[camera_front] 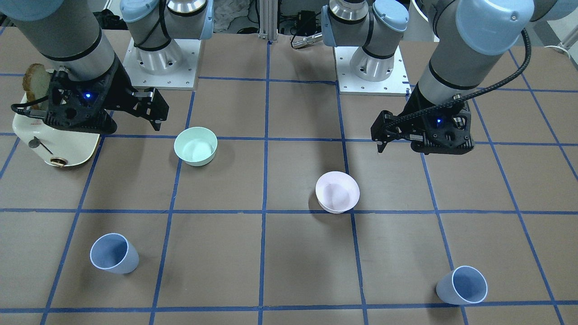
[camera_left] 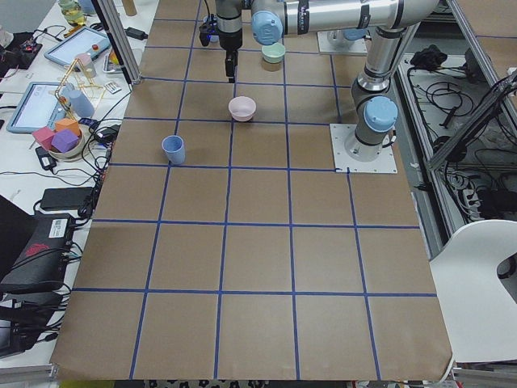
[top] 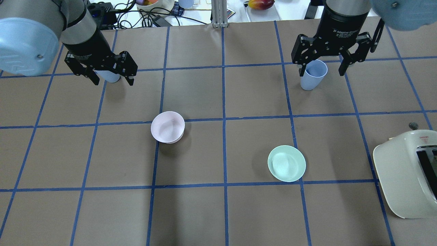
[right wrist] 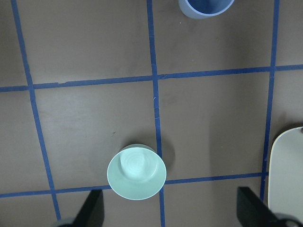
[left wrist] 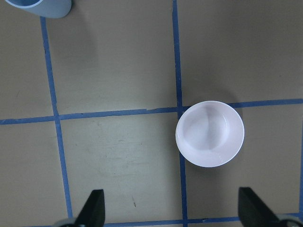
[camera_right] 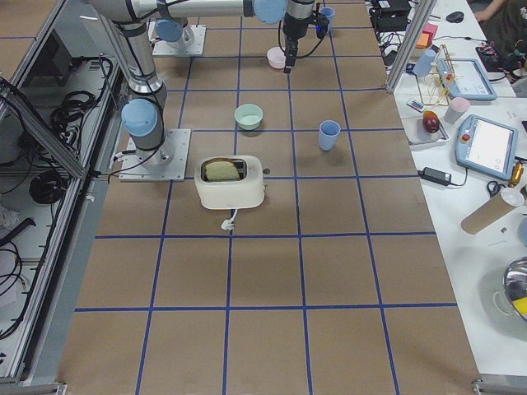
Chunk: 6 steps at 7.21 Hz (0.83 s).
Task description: Stack blue cups with both arms
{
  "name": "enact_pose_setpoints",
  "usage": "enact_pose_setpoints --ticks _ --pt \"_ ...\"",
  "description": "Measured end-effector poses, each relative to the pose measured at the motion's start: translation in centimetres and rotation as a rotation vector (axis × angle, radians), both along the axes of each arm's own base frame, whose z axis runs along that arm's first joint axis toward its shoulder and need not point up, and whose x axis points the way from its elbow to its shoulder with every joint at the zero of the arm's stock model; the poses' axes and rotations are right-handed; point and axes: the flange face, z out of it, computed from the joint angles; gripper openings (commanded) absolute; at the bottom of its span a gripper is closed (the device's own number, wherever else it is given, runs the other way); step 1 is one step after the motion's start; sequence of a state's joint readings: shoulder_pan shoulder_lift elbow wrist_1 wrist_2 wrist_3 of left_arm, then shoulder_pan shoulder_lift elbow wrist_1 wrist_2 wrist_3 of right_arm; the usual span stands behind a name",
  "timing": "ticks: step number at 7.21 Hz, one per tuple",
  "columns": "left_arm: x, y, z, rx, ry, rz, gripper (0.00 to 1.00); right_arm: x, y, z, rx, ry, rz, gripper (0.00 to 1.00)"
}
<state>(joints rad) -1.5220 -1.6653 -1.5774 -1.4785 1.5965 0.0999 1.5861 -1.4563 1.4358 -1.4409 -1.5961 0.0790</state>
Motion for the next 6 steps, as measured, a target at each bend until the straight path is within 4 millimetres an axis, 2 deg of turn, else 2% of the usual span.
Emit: enact_pose_setpoints --ticks 6 --pt "-0.07 0.47 0.10 0.003 0.000 -0.002 1.00 -0.04 0.07 -0.09 0.008 0.003 -0.001 1.00"
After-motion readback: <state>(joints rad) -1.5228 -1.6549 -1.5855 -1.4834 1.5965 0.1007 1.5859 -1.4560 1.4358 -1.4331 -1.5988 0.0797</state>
